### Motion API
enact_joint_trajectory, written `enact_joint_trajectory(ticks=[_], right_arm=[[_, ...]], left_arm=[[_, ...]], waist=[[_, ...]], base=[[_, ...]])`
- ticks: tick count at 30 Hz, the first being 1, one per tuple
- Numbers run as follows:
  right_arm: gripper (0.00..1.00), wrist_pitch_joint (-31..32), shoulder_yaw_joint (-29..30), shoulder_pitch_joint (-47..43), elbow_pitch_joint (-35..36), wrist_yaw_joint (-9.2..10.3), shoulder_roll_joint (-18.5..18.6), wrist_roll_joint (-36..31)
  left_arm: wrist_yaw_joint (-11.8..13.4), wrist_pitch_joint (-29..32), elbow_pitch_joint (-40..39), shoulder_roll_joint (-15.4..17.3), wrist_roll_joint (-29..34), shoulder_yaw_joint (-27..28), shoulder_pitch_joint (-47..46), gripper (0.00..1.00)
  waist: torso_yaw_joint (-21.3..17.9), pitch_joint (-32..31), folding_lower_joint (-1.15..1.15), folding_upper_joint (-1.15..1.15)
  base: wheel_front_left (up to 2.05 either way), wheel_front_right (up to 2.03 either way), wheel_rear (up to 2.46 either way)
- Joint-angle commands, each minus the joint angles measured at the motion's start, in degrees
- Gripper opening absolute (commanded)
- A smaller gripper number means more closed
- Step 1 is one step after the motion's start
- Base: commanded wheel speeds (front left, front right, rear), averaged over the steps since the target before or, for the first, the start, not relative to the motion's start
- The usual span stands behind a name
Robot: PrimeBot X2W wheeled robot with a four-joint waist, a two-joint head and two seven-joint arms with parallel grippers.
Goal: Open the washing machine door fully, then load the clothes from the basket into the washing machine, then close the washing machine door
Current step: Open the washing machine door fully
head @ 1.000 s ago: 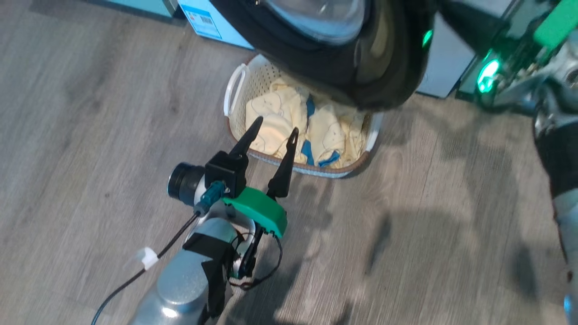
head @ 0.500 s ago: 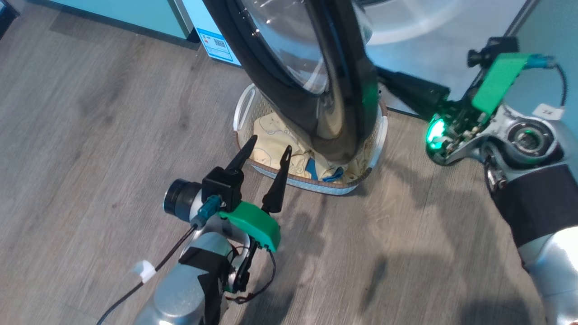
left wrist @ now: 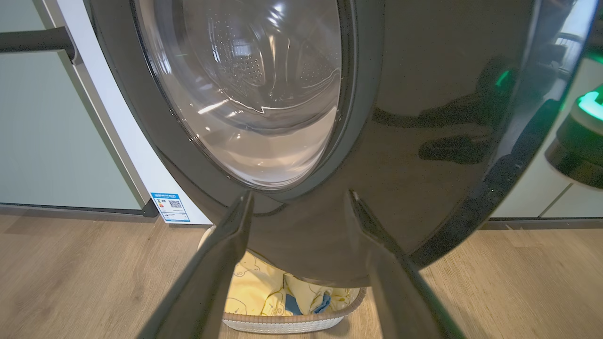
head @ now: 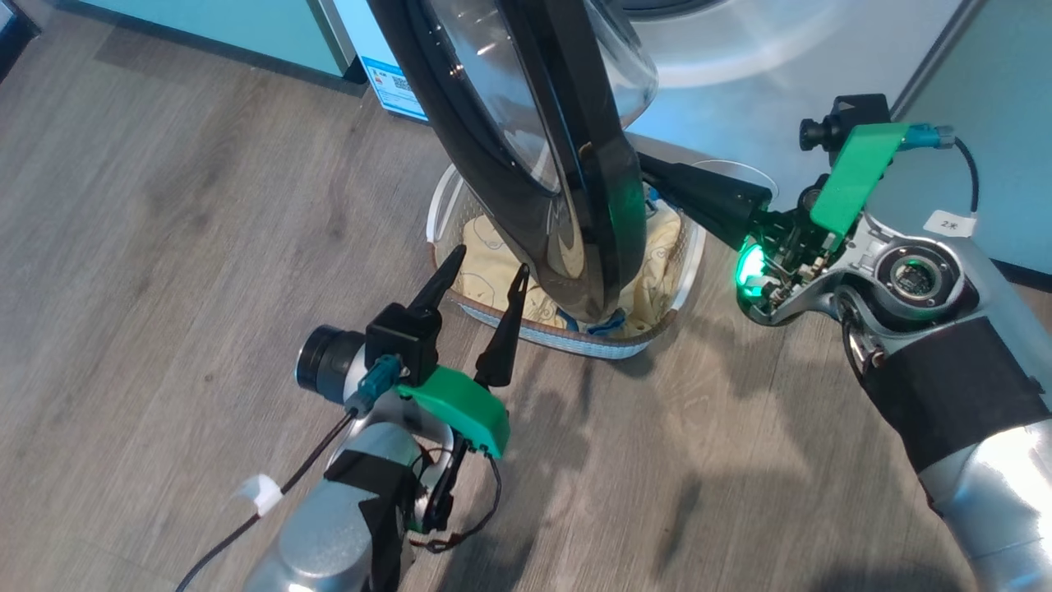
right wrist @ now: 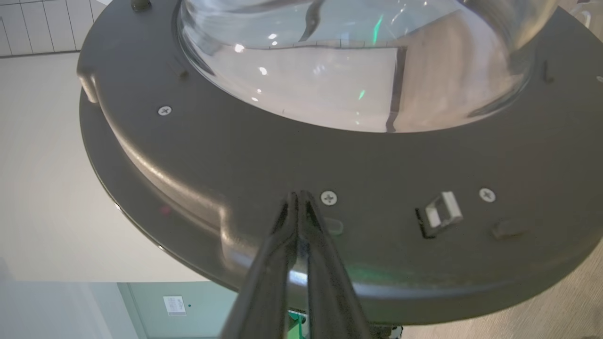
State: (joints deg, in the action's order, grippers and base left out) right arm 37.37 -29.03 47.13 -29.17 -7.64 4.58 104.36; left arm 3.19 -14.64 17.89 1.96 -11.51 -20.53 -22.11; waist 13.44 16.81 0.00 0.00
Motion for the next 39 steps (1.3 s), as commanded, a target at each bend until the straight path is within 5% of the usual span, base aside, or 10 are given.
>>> enact_joint_trajectory(ticks=[1,16,25,26,27,28,39], right_arm=[[0.0,-0.6,-0.6,-0.1,1.9,0.15,-1.7,0.6],[0.0,-15.6,6.6,-1.5,6.0,0.15,0.9,-0.3],[0.0,-31.8,13.3,-8.9,14.4,0.15,7.7,-11.3],[0.21,-33.4,13.8,-10.0,15.1,0.15,8.2,-12.4],[0.78,-35.1,14.2,-11.2,15.8,0.15,9.1,-14.1],[1.0,-36.7,14.4,-12.4,16.5,0.15,9.8,-15.7],[1.0,-51.5,17.4,-23.1,16.8,0.15,15.4,-34.8]], left_arm=[[0.2,-0.4,-1.7,0.9,0.3,2.1,0.0,1.0],[0.2,-0.4,-1.2,0.9,0.4,2.7,0.1,1.0],[-0.3,-0.4,-0.3,0.9,1.5,3.8,1.2,1.0],[-0.3,-0.4,-0.1,0.9,1.7,4.0,1.4,1.0],[-0.4,-0.4,0.1,0.9,1.8,4.1,1.7,1.0],[-0.5,-0.4,0.2,1.0,2.0,4.4,2.0,1.0],[-1.0,-0.4,1.2,1.7,2.6,6.6,5.0,1.0]], waist=[[-0.1,0.0,0.0,0.0],[-1.7,-0.5,0.0,0.0],[-3.8,-2.9,0.0,0.0],[-4.1,-3.3,0.0,0.0],[-4.3,-3.8,0.0,0.0],[-4.6,-4.2,0.0,0.0],[-6.9,-7.9,0.0,0.0]], base=[[0.0,0.0,0.0],[0.0,0.0,0.0],[0.0,0.0,0.0],[0.0,0.0,0.0],[0.0,0.0,0.0],[0.0,0.0,0.0],[0.0,0.0,0.0]])
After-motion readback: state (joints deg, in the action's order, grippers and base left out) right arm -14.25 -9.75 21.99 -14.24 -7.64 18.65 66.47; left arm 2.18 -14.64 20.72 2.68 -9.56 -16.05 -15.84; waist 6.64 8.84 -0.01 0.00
